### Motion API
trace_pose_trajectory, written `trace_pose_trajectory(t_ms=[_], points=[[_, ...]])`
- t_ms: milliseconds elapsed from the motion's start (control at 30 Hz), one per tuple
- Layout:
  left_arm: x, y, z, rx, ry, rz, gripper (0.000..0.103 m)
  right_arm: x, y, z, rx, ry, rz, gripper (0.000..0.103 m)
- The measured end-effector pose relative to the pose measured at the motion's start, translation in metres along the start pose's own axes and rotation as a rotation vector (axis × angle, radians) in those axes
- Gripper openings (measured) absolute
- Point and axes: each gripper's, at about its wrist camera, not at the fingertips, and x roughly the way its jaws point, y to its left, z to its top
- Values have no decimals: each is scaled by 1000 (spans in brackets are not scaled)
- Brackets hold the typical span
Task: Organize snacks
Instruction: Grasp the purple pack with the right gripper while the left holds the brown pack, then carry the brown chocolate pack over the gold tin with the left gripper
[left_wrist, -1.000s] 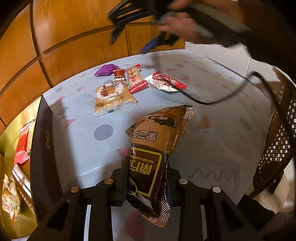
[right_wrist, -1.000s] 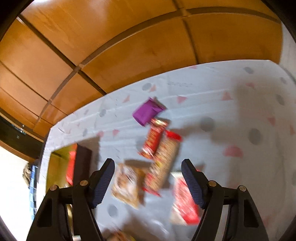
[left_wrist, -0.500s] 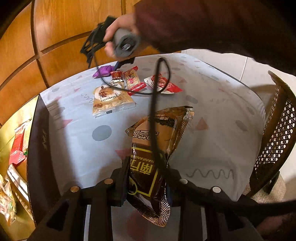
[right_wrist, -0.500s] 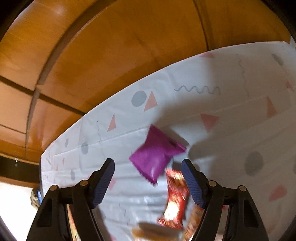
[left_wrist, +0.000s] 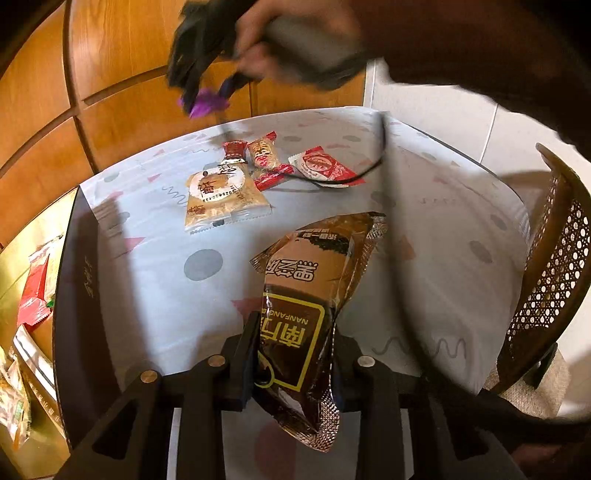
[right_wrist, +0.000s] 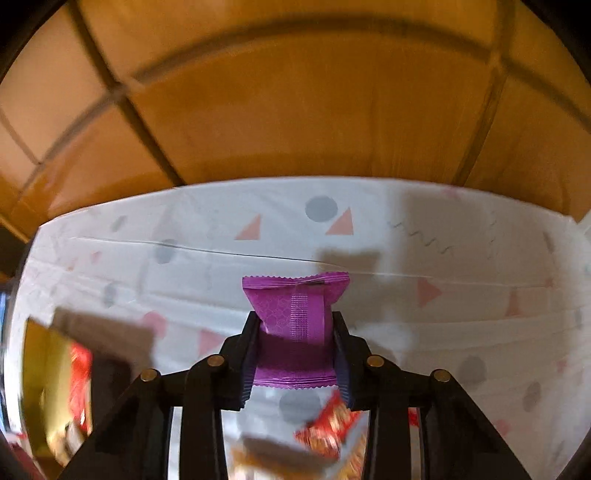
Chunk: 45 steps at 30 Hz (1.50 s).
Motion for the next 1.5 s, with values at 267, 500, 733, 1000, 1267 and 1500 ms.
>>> trace_pose_trajectory(t_ms=[267, 500, 733, 1000, 1267, 1500], points=[[-1, -1, 1, -16, 6, 11, 31, -98, -45, -56, -68, -65, -9, 36], [0, 0, 4, -35, 29, 16, 31, -111, -112, -123, 3, 21, -161, 36], [-1, 4, 10, -76, 69, -3, 30, -53, -134, -172, 68, 225, -204, 37], [-21, 3, 14, -116, 41, -30, 30, -48, -138, -169, 55, 200, -187, 40], [-70, 30, 29, -237, -48, -16, 30, -48, -131, -174, 2, 185, -218, 40], [-110, 99, 23, -466, -123, 76, 30, -46, -109, -182, -82, 174, -265, 39]])
